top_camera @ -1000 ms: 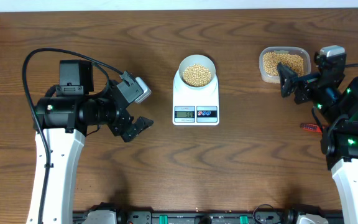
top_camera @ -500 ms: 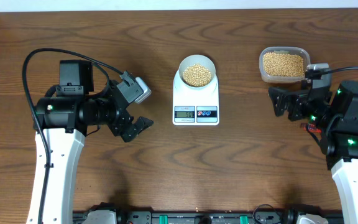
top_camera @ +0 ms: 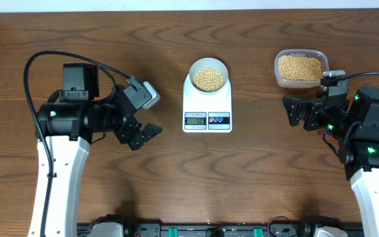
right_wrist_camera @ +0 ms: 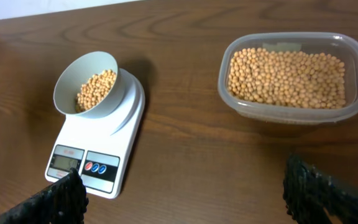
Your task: Scoop item into bowl and weigh 50g on scale
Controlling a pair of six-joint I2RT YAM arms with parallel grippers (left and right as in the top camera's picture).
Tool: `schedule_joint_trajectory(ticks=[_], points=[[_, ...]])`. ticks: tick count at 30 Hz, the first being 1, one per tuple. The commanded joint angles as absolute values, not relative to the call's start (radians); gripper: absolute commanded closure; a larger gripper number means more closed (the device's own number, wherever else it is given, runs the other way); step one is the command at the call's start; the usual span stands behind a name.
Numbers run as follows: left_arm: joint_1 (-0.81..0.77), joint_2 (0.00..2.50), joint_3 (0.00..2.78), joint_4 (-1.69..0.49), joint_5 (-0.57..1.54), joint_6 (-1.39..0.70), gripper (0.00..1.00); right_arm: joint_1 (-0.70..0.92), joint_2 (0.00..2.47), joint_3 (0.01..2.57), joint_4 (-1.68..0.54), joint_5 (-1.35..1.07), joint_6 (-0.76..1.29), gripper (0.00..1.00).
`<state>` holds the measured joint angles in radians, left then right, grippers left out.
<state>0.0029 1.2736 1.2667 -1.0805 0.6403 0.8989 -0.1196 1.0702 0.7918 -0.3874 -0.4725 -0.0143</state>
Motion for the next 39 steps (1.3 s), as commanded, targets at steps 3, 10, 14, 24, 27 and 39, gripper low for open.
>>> schedule_joint_trajectory(ticks=[3,10,14,24,27,39], points=[[0.006,1.279,1.286,-1.084,0.635,0.916,0.02,-0.09,1.013,0.783,-0.393,-0.474,-0.025,0.01],[0.006,1.279,1.286,-1.084,0.635,0.916,0.02,-0.089,0.887,0.652,-0.309,-0.479,-0.024,0.01],[0.006,1.279,1.286,-1.084,0.636,0.916,0.02,-0.089,0.782,0.533,-0.202,-0.486,-0.023,0.01],[0.006,1.279,1.286,-1.084,0.636,0.916,0.02,-0.09,0.6,0.325,0.017,-0.574,-0.024,0.01],[0.006,1.279,1.286,-1.084,0.636,0.916,0.02,-0.09,0.6,0.325,0.048,-0.58,-0.024,0.01],[0.006,1.279,1.286,-1.084,0.636,0.916,0.02,-0.089,0.6,0.325,0.064,-0.621,-0.025,0.01]])
